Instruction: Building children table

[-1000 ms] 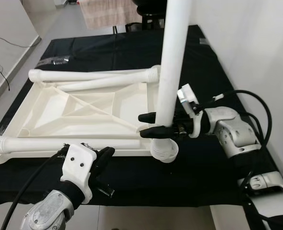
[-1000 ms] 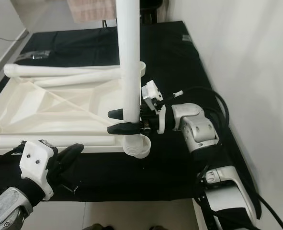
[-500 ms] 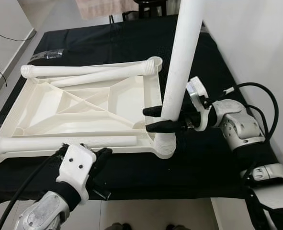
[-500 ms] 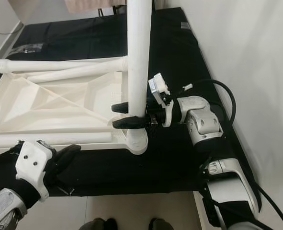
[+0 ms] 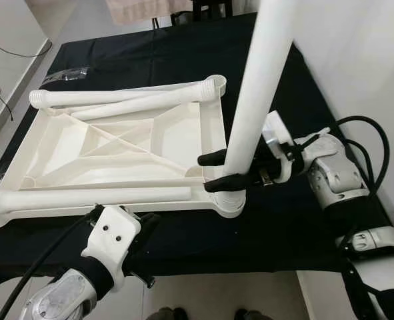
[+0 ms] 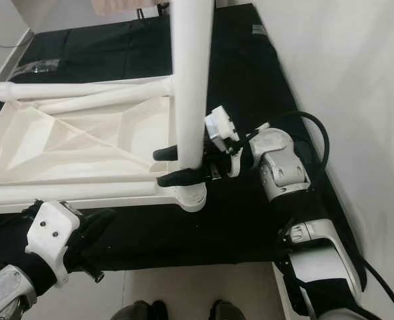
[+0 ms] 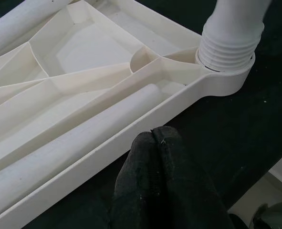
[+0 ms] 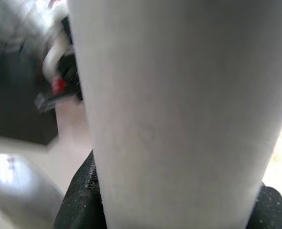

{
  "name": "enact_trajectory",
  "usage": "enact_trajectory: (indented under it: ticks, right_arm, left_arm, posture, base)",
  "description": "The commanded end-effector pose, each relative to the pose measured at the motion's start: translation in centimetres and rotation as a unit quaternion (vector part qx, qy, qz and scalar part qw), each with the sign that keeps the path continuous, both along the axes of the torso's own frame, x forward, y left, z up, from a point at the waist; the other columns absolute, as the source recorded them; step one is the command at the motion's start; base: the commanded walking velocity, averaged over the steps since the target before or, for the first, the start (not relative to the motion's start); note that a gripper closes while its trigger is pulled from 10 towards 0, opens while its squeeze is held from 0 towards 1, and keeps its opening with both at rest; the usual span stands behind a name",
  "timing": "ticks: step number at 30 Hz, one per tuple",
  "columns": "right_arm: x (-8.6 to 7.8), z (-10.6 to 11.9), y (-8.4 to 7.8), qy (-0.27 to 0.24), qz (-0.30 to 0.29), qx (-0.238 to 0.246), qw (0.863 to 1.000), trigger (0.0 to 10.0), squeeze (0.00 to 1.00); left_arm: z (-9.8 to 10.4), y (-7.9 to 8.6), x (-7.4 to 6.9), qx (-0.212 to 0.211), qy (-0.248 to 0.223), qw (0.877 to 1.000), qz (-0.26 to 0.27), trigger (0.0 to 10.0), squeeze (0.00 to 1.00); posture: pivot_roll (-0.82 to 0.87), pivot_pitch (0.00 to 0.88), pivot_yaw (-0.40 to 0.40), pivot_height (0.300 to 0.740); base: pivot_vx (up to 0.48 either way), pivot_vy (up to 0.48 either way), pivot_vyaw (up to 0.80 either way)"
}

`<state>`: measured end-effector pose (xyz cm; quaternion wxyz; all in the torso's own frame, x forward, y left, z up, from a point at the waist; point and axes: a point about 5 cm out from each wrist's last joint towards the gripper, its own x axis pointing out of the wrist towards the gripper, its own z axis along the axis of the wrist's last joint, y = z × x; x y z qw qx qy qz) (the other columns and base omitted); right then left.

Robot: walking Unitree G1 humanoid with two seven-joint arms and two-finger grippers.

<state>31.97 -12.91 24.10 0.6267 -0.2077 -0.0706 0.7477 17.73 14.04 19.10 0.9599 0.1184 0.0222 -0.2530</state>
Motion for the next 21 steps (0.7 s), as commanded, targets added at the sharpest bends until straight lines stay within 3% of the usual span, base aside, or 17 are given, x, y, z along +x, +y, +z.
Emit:
enact_trajectory:
  ticks: [1, 4, 8, 14, 21]
  right_arm:
    - [-0.1, -3.9, -0.4, 0.054, -0.019, -0.074, 0.996, 10.0, 0.00]
    - [-1.2, -4.6, 0.2, 0.012, 0.008, -0.114, 0.993, 10.0, 0.00]
    - [-1.6, -4.1, 0.3, 0.004, 0.029, -0.144, 0.989, 10.0, 0.00]
    - [-0.7, -3.1, 0.9, 0.055, 0.000, -0.114, 0.992, 10.0, 0.00]
    - [0.7, -3.4, 1.8, 0.124, -0.095, -0.063, 0.986, 10.0, 0.00]
  left_arm:
    - [-0.2, 0.1, -0.3, 0.017, 0.008, 1.000, -0.003, 10.0, 0.00]
    - [-0.1, 0.1, -0.2, 0.017, 0.007, 1.000, -0.005, 10.0, 0.00]
    - [-0.2, -0.3, 0.1, 0.015, 0.005, 1.000, -0.010, 10.0, 0.00]
    - [-0.1, -0.5, 0.4, 0.014, 0.001, 1.000, -0.012, 10.0, 0.00]
    - [-0.1, -0.5, 0.4, 0.013, 0.000, 1.000, -0.009, 10.0, 0.00]
  posture:
    - [0.04, 0.262, 0.103, 0.740]
    - [0.03, 0.260, 0.102, 0.740]
    - [0.02, 0.257, 0.101, 0.740]
    - [0.01, 0.261, 0.091, 0.740]
    - [0.01, 0.271, 0.090, 0.740]
  base:
    - [0.000, 0.000, 0.00]
    - [0.000, 0.000, 0.00]
    - [0.000, 0.000, 0.00]
    - [0.000, 0.000, 0.00]
    - [0.000, 0.000, 0.00]
